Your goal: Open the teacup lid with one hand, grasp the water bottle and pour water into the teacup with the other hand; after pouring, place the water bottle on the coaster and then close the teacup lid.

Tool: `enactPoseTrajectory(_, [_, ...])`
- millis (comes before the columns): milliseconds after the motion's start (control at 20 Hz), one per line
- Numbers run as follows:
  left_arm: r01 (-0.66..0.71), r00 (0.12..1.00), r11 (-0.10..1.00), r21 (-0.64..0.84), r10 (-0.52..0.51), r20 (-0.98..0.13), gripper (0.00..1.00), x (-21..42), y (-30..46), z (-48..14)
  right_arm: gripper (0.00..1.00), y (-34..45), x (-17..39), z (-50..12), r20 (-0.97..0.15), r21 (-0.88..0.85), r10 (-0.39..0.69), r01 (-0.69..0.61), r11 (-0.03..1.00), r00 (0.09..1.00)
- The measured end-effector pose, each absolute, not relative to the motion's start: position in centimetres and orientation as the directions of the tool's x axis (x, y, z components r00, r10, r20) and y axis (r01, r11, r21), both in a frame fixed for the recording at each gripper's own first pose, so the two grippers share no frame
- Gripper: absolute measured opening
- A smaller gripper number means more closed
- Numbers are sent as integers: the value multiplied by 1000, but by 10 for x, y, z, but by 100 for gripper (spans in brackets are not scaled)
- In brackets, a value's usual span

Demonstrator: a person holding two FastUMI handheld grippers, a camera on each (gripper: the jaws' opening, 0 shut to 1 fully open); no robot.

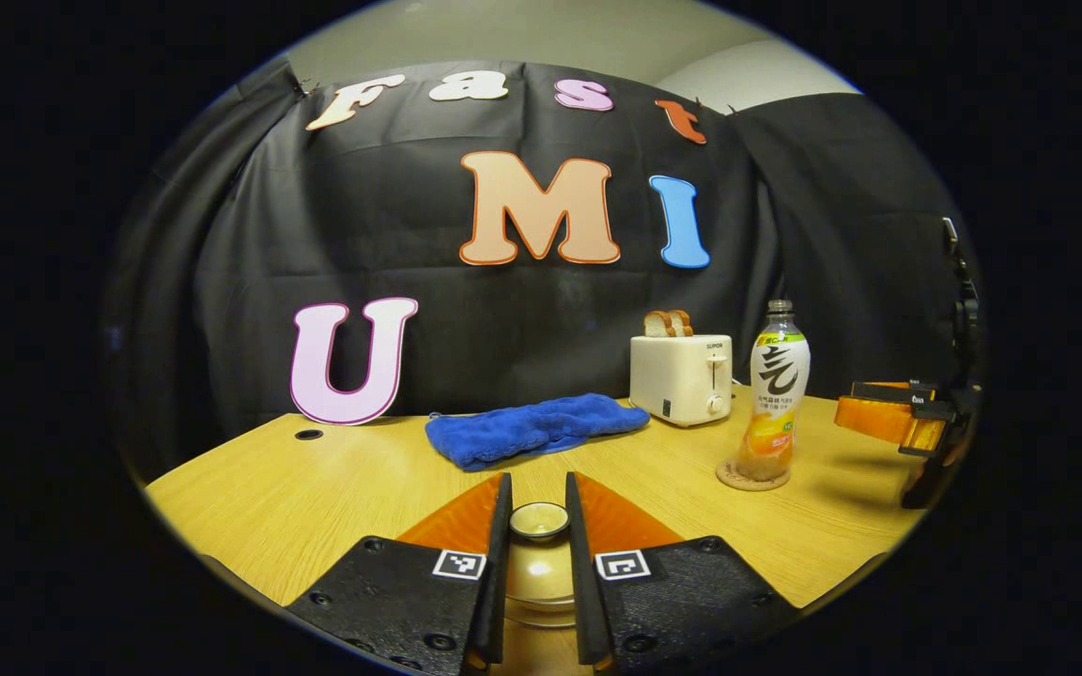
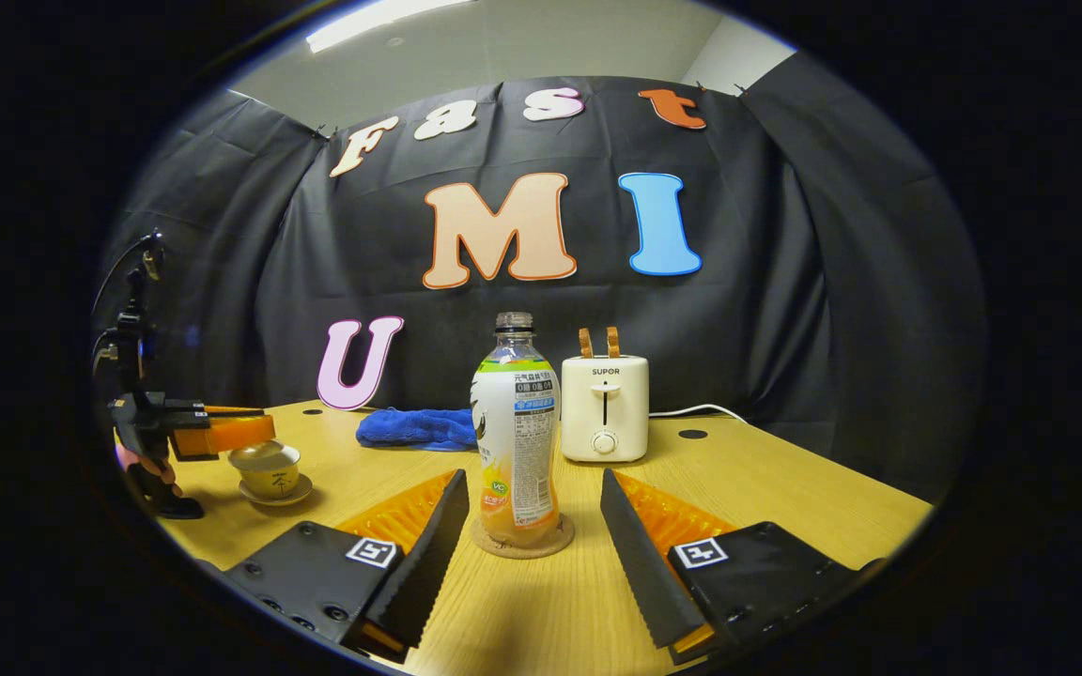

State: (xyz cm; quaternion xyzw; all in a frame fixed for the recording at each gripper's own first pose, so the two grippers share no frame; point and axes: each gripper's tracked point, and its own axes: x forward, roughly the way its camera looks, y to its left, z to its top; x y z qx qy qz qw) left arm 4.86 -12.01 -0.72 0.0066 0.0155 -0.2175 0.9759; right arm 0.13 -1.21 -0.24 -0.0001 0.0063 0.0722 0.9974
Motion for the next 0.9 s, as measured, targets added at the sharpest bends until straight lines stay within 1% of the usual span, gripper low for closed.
enactPoseTrajectory(50, [428,903,903,13,-428,-45,28,49,-121,-9,94,-12,2,-2,-13,0,144,-144,990,990])
enactPoseTrajectory(100, [433,900,901,20,-431,-55,28,49,-123,-11,90,-12,1,-2,-13,1,144,-144,990,990])
enactPoseTrajectory(150, [436,899,899,25,-434,-65,28,50,-124,-12,90,-12,1,-2,-13,0,144,-144,990,989])
enactPoseTrajectory(200, [437,898,899,29,-434,-72,28,50,-124,-12,87,-12,1,-2,-13,0,144,-144,990,990])
enactPoseTrajectory(250, [437,898,899,32,-434,-77,28,50,-124,-13,94,-13,1,-2,-13,0,144,-144,990,990])
enactPoseTrajectory(400, [441,895,897,36,-437,-84,29,50,-125,-14,87,-12,1,-2,-13,0,144,-144,990,990])
enactPoseTrajectory(450, [445,893,895,38,-441,-88,29,49,-126,-15,90,-12,1,-2,-13,0,144,-144,990,990])
enactPoseTrajectory(500, [446,893,894,41,-441,-87,32,48,-126,-14,92,-12,2,-2,-13,0,144,-144,990,989])
enactPoseTrajectory(550, [446,893,894,42,-441,-89,32,50,-126,-15,94,-12,2,-2,-13,0,144,-144,990,989])
enactPoseTrajectory(650, [446,893,894,41,-441,-87,31,49,-125,-15,94,-13,1,-2,-13,0,144,-144,990,989])
enactPoseTrajectory(700, [448,892,893,40,-444,-86,32,48,-126,-14,90,-12,1,-2,-13,0,144,-144,990,989])
enactPoseTrajectory(750, [445,894,895,37,-441,-79,34,49,-124,-13,90,-13,1,-1,-13,0,144,-144,990,989])
enactPoseTrajectory(800, [445,894,895,33,-442,-72,42,48,-124,-12,94,-12,1,-2,-13,0,144,-144,990,989])
enactPoseTrajectory(850, [445,895,895,29,-442,-64,47,48,-124,-11,94,-13,1,-2,-13,0,144,-144,990,989])
enactPoseTrajectory(900, [445,895,895,25,-443,-55,55,48,-123,-9,94,-12,1,-2,-13,0,144,-144,990,989])
